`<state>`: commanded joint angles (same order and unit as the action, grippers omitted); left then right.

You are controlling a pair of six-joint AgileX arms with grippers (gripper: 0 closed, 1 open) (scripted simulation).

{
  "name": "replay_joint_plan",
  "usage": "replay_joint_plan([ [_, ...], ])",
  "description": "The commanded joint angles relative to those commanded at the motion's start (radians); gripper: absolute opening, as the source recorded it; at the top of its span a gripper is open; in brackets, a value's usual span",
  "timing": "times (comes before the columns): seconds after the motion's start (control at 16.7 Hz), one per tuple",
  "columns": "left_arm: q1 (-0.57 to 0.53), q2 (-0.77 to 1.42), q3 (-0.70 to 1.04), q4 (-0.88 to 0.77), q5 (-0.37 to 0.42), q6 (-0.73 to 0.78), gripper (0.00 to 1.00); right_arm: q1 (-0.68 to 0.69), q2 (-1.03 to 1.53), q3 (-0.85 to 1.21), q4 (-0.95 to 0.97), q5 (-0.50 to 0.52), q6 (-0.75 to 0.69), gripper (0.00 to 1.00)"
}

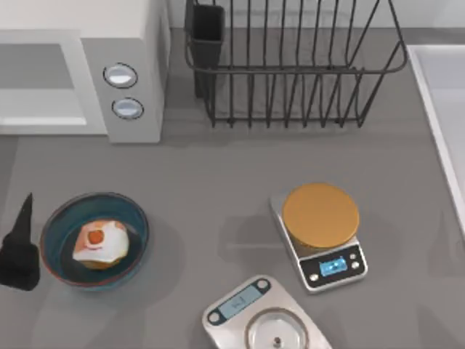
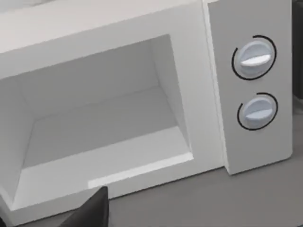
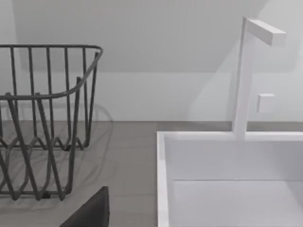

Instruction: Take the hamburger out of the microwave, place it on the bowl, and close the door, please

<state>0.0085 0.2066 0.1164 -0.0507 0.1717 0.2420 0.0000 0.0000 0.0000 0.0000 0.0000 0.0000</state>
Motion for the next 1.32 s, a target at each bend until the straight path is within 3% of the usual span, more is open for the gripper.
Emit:
replay_joint_plan([
  [0.3, -0.008, -0.195, -0.109, 0.05, -0.159, -0.225, 1.0, 0.0, 0.0, 0.0, 0.0, 0.0, 0.0, 1.0],
  [0.66, -0.009, -0.207, -0.116, 0.051, -0.172, -0.242, 1.0, 0.0, 0.0, 0.0, 0.0, 0.0, 0.0, 1.0],
  [1.32, -0.009, -0.207, -0.116, 0.051, -0.172, -0.242, 0.17, 0.0, 0.0, 0.0, 0.0, 0.0, 0.0, 1.0],
])
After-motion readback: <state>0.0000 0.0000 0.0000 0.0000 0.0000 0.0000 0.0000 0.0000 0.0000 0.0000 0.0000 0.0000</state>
